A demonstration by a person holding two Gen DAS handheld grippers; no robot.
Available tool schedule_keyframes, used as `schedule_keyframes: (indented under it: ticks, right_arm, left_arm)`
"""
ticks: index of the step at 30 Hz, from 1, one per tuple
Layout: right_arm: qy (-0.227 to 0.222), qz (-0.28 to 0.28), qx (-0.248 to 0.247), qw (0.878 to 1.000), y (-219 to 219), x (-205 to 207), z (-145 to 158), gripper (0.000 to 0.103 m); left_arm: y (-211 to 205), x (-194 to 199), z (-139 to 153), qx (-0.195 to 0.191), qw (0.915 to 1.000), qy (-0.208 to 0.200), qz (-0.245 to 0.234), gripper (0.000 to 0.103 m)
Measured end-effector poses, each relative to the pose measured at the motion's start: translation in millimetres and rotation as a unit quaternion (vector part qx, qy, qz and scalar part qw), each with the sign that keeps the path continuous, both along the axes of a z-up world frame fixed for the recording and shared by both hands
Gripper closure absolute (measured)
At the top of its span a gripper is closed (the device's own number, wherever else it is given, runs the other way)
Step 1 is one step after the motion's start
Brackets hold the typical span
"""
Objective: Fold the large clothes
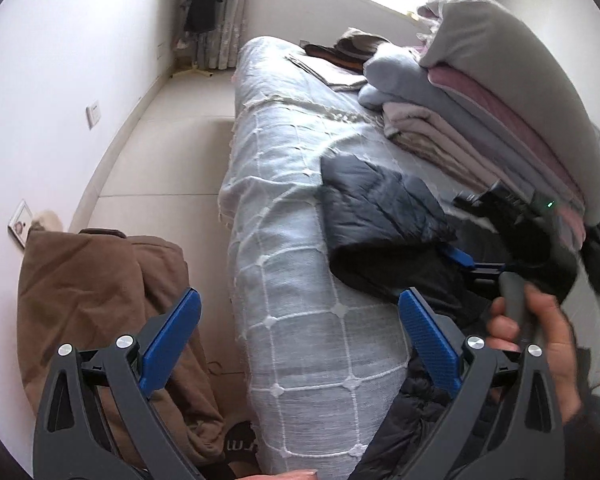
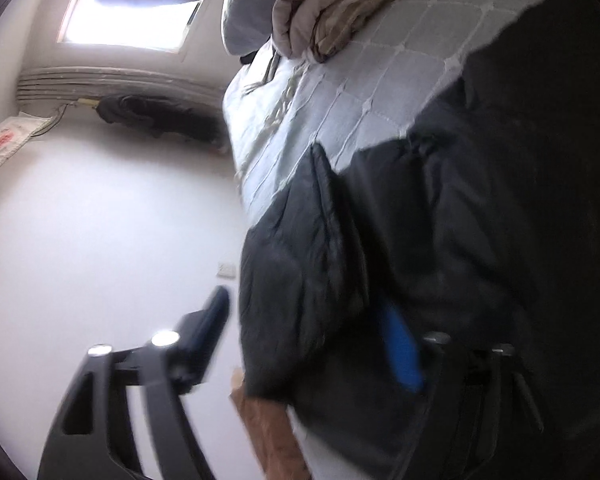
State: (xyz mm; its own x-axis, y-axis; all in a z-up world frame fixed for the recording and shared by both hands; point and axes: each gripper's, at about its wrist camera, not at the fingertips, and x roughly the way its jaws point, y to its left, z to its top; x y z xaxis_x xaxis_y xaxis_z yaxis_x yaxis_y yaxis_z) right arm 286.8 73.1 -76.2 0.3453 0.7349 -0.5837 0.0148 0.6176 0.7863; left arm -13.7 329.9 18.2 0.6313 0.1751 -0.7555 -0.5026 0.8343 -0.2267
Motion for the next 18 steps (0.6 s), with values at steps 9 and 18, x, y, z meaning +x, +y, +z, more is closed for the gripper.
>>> schedule_keyframes:
  ticks: [9, 18]
  right_arm:
    - [-0.116, 0.154, 0.009, 0.981, 139.9, -13.0, 55.2, 0.083]
    - [-0.152, 0.17, -0.043, 0.973, 99.1, -70.5, 92.7, 0.035]
  left_arm:
    - [58.6, -52.4, 28.2, -0.061, 0.9848, -0.097, 0.13, 0.007]
    - [53.6, -46.7, 25.4, -0.042, 0.9886, -0.079, 0.121, 0.007]
